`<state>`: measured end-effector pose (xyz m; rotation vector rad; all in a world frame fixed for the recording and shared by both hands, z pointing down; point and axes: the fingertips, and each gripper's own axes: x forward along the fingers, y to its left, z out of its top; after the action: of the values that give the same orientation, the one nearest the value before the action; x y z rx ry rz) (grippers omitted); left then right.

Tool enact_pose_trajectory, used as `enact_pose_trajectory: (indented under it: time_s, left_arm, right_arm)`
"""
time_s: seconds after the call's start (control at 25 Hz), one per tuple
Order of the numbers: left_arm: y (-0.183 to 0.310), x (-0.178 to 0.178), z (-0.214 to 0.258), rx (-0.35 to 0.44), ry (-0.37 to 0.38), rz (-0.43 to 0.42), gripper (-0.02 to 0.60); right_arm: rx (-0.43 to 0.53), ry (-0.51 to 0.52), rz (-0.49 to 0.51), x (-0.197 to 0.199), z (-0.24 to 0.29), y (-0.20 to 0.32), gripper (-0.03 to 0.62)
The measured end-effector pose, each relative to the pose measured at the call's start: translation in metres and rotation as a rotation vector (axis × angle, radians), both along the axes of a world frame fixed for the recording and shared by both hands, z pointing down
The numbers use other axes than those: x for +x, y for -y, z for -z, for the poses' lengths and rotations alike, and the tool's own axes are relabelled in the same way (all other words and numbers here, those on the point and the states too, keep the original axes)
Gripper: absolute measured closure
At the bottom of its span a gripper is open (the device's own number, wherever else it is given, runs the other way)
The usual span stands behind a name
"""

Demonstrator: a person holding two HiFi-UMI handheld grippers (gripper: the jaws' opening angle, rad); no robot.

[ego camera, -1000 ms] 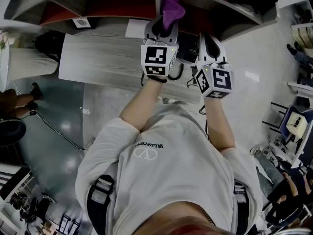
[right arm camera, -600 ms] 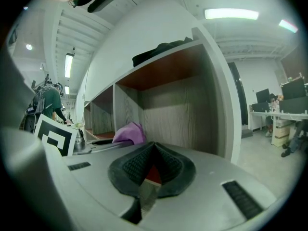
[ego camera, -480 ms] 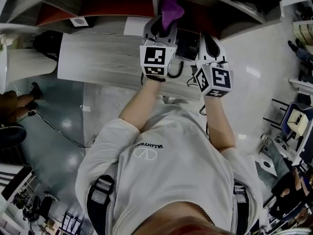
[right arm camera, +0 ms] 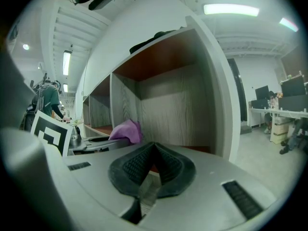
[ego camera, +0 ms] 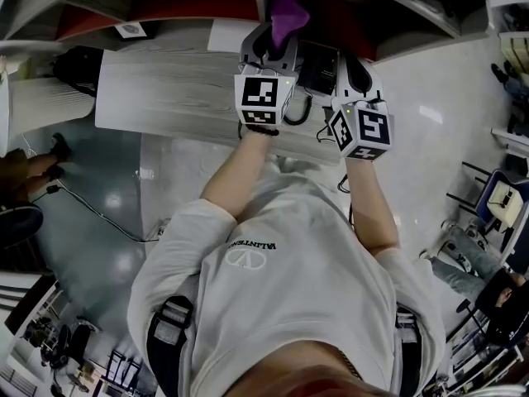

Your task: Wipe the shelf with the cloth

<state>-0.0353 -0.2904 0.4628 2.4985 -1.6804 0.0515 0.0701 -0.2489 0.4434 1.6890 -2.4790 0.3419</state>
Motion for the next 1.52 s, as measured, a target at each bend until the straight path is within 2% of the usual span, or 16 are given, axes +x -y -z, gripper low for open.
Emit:
enact_pose_trajectory:
  time_s: [1.04,1.32,1.52]
  left_arm:
    - [-0.002,-0.001,-0.039,-0.034,0.027,-0.002,0.479]
    - [-0.003,-0.001,-0.04,-0.014,0.034,-0.021,0.479]
    - [-0.008,-0.001,-0.032,0.045,0.026,-0.076,0.479]
  right_arm:
    - [-0.028,-0.007,-0.033,0.019,-0.016,-0.008,0.593]
    - [-0.026,-0.012,-0.057,0.028,-0.015,-0.015,0.593]
    - [-0.016,-0.015,-0.074,0.038,-0.011,-0.022,0.593]
